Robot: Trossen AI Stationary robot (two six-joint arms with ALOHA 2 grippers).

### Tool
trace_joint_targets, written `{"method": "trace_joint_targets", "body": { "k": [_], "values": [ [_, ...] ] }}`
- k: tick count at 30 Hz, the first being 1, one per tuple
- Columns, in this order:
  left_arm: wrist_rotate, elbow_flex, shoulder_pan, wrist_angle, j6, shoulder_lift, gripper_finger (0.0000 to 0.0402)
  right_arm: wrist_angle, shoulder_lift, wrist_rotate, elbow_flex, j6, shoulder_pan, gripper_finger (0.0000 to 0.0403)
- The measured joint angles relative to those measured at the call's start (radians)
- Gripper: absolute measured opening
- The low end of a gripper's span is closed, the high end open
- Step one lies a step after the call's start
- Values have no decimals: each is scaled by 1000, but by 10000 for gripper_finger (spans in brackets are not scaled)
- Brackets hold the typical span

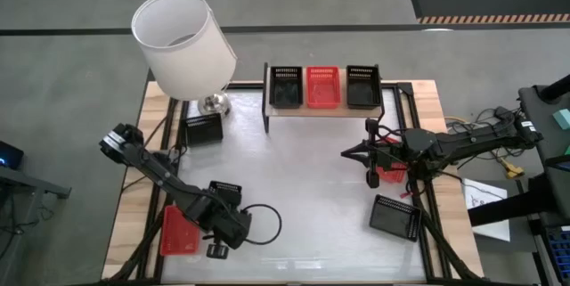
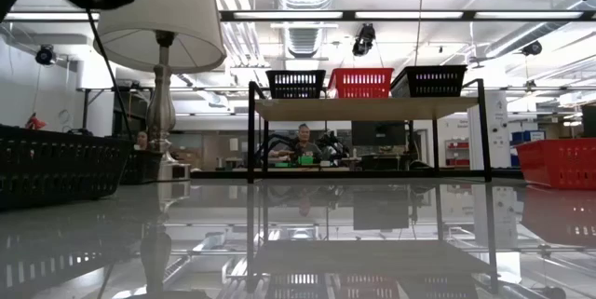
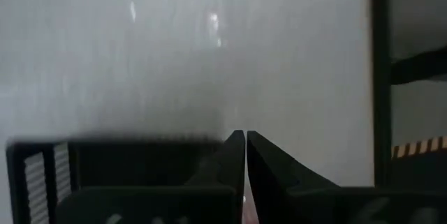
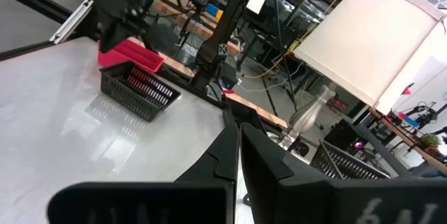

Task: Stack baskets on shelf by color
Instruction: Stack the black bin on top of the other black bin on the shelf

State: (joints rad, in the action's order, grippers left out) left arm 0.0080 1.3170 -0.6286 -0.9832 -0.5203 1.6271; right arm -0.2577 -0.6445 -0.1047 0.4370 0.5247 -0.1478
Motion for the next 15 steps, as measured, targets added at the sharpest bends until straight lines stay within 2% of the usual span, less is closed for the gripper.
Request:
{"method": "trace_joint_targets", "body": {
  "k": [2,7,11,15],
  "values": [
    [3,-15,0,-20,-69,2,0,0,0,0,0,0,0,9],
    [55,-15,-1,-31,-106,2,20,7,0,0,-5,0,0,9],
    [70,-15,-4,-43,-165,6,74,14,0,0,-6,0,0,9],
    [70,-42,-21,-55,-154,21,140,14,0,0,-6,-1,0,9]
  ]
}}
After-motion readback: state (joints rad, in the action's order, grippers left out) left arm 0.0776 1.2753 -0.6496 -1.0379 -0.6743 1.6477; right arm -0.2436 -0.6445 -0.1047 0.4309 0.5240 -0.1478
